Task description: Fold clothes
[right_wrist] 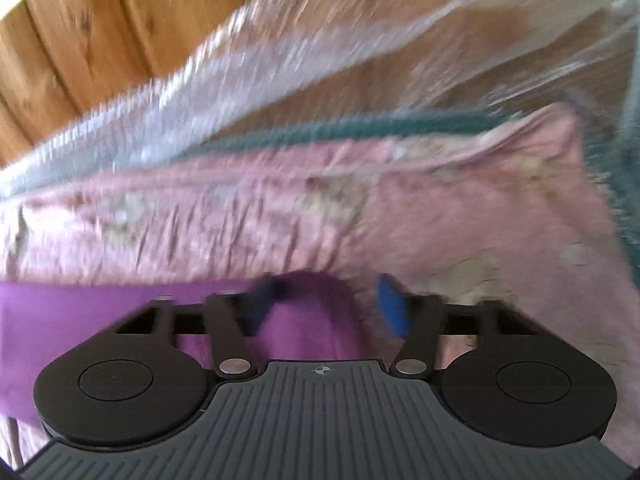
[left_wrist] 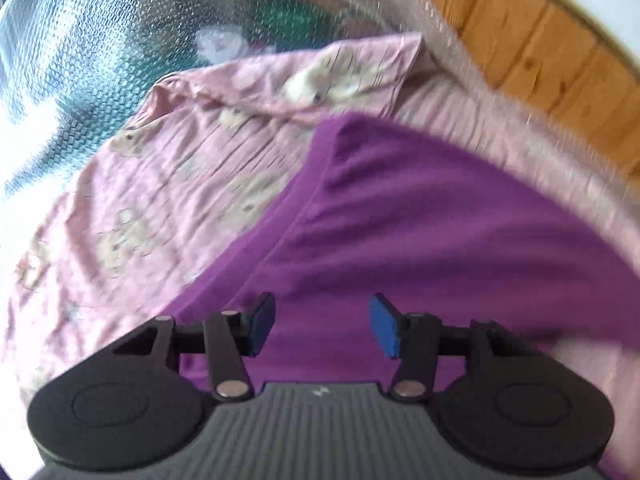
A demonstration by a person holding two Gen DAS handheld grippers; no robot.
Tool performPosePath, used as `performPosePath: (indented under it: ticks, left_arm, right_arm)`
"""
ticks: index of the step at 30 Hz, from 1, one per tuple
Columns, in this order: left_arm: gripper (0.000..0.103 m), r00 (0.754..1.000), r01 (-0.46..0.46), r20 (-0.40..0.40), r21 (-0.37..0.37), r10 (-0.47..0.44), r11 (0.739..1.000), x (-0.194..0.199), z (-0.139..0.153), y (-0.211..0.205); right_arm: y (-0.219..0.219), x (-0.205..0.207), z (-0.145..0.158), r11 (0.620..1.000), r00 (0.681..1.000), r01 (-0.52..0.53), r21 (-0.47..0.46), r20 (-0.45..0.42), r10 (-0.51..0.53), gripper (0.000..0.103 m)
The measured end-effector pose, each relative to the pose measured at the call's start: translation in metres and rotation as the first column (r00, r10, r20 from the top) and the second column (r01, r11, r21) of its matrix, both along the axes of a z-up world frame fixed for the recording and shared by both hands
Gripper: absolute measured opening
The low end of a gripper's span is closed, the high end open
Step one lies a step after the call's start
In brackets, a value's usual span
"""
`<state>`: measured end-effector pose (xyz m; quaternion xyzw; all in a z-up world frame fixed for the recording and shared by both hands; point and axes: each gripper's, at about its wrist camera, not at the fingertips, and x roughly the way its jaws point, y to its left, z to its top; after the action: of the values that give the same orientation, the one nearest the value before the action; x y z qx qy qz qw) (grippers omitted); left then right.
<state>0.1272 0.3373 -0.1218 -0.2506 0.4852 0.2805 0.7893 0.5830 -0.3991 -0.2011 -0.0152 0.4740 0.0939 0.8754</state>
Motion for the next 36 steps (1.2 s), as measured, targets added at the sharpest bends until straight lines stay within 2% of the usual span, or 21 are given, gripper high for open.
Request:
performPosePath:
  ticks: [2, 4, 6, 8, 10, 13, 17, 21, 25, 30, 31, 32, 33, 34, 36]
  left_arm:
    - [0.056, 0.999, -0.029, 0.045, -0.029, 0.03, 0.999, 0.012, 0.003, 0.003]
    - [0.057, 0.996, -0.049, 0.075, -0.055, 0.053, 0.997, 0.024, 0.003, 0.005]
    - [0.058, 0.995, -0.053, 0.083, -0.074, 0.059, 0.996, 0.041, -0.005, 0.005]
    - [0.058, 0.994, -0.056, 0.091, -0.093, 0.065, 0.994, 0.058, -0.013, 0.004]
    - [0.058, 0.993, -0.054, 0.102, -0.118, 0.066, 0.992, 0.075, -0.023, 0.004]
    - [0.058, 0.996, -0.032, 0.084, -0.132, 0.043, 0.991, 0.097, -0.035, -0.003]
    - [0.059, 0.994, -0.053, 0.089, -0.134, 0.065, 0.99, 0.103, -0.04, -0.003]
    - [0.06, 0.979, -0.108, 0.155, -0.179, 0.136, 0.978, 0.099, -0.036, 0.009]
    - [0.074, 0.953, -0.149, 0.23, -0.213, 0.197, 0.966, 0.1, -0.025, 0.019]
    - [0.074, 0.986, -0.111, 0.101, -0.192, 0.132, 0.975, 0.133, -0.054, 0.017]
    - [0.065, 0.99, -0.103, 0.075, -0.188, 0.119, 0.977, 0.14, -0.06, 0.017]
    - [0.027, 0.993, -0.095, 0.049, -0.185, 0.106, 0.978, 0.146, -0.065, 0.016]
    - [0.002, 0.995, -0.081, 0.05, -0.188, 0.092, 0.979, 0.147, -0.066, 0.017]
    - [0.003, 0.993, -0.078, 0.068, -0.18, 0.092, 0.981, 0.144, -0.058, 0.016]
    - [0.003, 0.981, -0.021, 0.186, -0.178, 0.055, 0.984, 0.114, -0.026, 0.014]
  right_arm:
    - [0.006, -0.024, 0.018, 0.993, 0.989, -0.118, 0.024, 0.098, 0.115, 0.003]
    - [0.001, -0.076, 0.051, 0.969, 0.953, -0.24, 0.054, 0.206, 0.224, 0.003]
    - [-0.016, -0.134, 0.075, 0.945, 0.918, -0.322, 0.051, 0.259, 0.299, 0.003]
    - [-0.047, -0.183, 0.073, 0.957, 0.934, -0.288, 0.022, 0.228, 0.276, 0.003]
    - [-0.077, -0.218, 0.053, 0.976, 0.967, -0.212, 0.045, 0.152, 0.203, 0.003]
    - [-0.087, -0.25, 0.024, 0.988, 0.988, -0.14, 0.066, 0.071, 0.135, 0.003]
    - [-0.078, -0.269, 0.012, 0.996, 0.996, -0.046, 0.076, 0.074, 0.041, 0.004]
    - [-0.084, -0.267, 0.001, 0.992, 0.997, 0.047, 0.118, 0.063, -0.055, 0.008]
    - [-0.092, -0.267, -0.008, 0.994, 0.997, 0.061, 0.09, 0.039, -0.064, 0.013]
    - [-0.089, -0.266, -0.01, 0.998, 0.999, 0.034, 0.049, 0.03, -0.035, 0.013]
    - [-0.087, -0.265, -0.01, 0.999, 0.999, 0.021, 0.037, 0.03, -0.022, 0.013]
    - [-0.085, -0.264, -0.009, 1.0, 0.999, 0.009, 0.023, 0.03, -0.009, 0.013]
    - [-0.084, -0.263, -0.005, 1.0, 0.999, -0.004, 0.016, 0.039, 0.004, 0.011]
    - [-0.084, -0.261, 0.0, 1.0, 0.999, -0.017, 0.011, 0.05, 0.017, 0.007]
    - [-0.085, -0.259, 0.016, 0.999, 0.995, -0.032, 0.012, 0.093, 0.031, 0.005]
